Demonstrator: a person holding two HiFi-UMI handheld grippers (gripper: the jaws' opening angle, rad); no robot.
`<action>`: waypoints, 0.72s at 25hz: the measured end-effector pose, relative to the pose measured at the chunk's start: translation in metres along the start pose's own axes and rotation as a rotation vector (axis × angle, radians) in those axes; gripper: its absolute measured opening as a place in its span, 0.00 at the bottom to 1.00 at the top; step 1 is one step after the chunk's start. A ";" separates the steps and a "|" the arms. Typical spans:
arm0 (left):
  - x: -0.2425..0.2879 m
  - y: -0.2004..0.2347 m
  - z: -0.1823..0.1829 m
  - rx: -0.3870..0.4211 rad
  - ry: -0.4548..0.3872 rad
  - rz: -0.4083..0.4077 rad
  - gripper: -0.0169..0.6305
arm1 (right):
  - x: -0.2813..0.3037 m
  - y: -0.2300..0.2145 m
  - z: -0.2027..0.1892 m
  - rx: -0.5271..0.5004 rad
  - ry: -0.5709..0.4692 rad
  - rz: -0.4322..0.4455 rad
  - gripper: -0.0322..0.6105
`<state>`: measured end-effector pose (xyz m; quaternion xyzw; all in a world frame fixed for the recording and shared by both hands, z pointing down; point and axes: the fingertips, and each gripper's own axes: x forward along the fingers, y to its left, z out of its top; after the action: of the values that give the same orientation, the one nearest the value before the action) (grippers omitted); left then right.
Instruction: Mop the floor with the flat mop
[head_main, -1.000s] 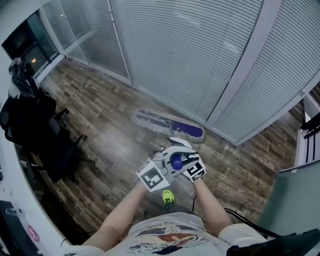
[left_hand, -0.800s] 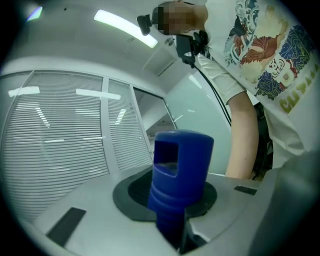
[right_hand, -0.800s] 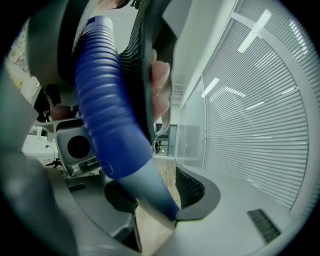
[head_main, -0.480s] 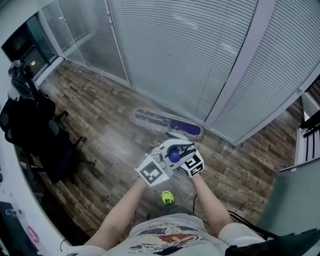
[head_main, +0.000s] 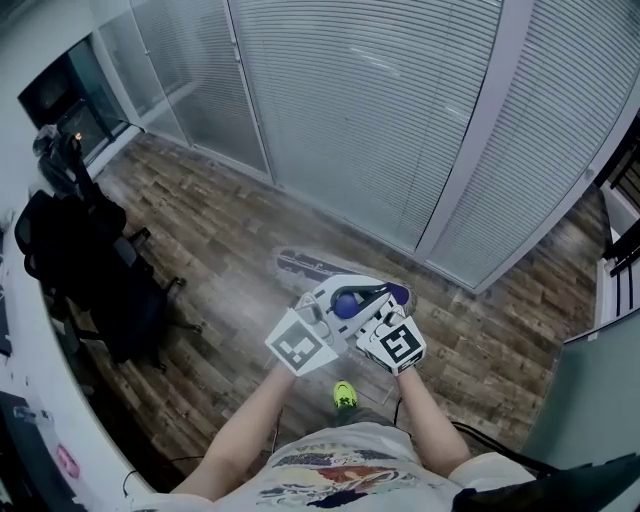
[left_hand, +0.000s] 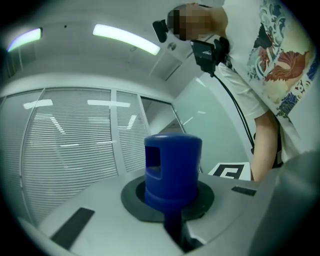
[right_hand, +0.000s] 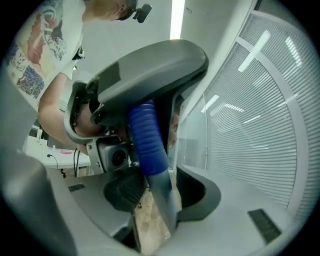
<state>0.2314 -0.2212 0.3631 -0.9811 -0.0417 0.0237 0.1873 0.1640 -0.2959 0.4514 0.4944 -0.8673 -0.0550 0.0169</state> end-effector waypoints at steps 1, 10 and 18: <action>-0.005 -0.010 0.010 -0.006 -0.007 -0.003 0.05 | -0.008 0.011 0.006 -0.007 -0.003 -0.004 0.32; -0.075 -0.131 0.069 -0.016 -0.043 -0.011 0.05 | -0.075 0.148 0.026 0.062 -0.108 0.025 0.27; -0.156 -0.235 0.096 -0.014 -0.036 0.015 0.05 | -0.113 0.276 0.024 0.098 -0.070 0.021 0.27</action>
<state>0.0527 0.0169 0.3658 -0.9821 -0.0380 0.0424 0.1794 -0.0165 -0.0570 0.4610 0.4832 -0.8742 -0.0298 -0.0372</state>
